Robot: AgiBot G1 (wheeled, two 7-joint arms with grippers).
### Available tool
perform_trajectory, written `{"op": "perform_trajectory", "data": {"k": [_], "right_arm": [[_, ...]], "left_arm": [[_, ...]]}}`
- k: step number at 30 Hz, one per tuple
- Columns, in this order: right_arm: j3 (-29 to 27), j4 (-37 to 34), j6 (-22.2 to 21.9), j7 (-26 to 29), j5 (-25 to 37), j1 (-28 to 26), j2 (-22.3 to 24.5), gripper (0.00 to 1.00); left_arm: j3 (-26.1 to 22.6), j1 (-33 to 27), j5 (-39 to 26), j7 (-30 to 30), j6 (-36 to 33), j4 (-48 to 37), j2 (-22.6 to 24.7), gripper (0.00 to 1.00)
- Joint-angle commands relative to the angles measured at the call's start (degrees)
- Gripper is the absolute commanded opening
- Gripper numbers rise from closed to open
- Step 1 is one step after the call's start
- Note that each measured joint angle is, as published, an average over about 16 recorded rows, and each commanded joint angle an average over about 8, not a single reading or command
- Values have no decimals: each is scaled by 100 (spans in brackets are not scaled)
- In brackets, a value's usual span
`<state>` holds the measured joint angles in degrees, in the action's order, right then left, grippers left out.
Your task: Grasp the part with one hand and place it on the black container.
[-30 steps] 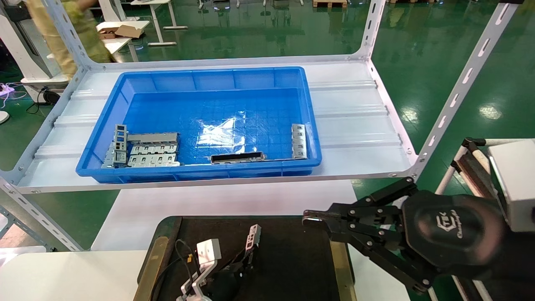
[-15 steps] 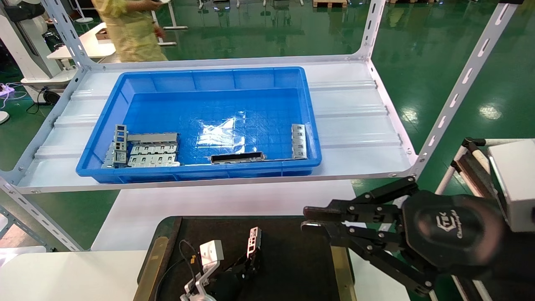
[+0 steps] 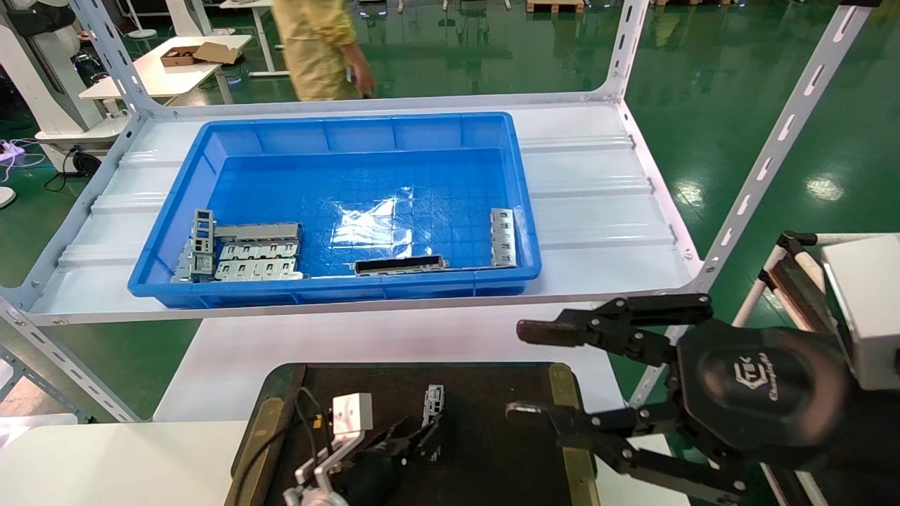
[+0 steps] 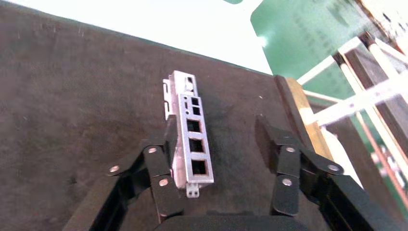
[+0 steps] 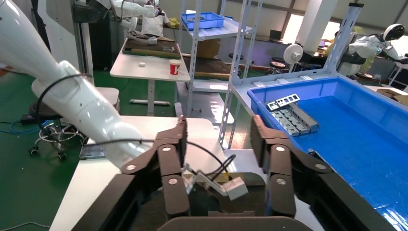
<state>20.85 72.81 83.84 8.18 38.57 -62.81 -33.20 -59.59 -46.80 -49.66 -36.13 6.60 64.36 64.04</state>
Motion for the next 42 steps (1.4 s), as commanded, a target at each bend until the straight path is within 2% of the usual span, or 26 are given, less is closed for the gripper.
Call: {"op": "perform_trajectory", "data": {"k": [1, 9, 17, 31, 42], "right_arm": [[0, 0, 0, 0, 0, 0, 0, 100], [1, 0, 0, 0, 0, 0, 0, 100], [1, 0, 0, -1, -1, 0, 0, 100], [2, 0, -1, -1, -1, -1, 1, 100], [3, 0, -1, -1, -2, -1, 1, 100]], "left_arm": [[-128, -1, 32, 68, -17, 279, -242, 100], [-290, -155, -20, 206, -662, 1102, -1297, 100], [130, -261, -107, 686, -1911, 1313, -1956, 100], [1419, 15, 520, 2624, -4137, 1160, -2615, 100], [1832, -56, 907, 3202, -4998, 1096, -2868, 100]]}}
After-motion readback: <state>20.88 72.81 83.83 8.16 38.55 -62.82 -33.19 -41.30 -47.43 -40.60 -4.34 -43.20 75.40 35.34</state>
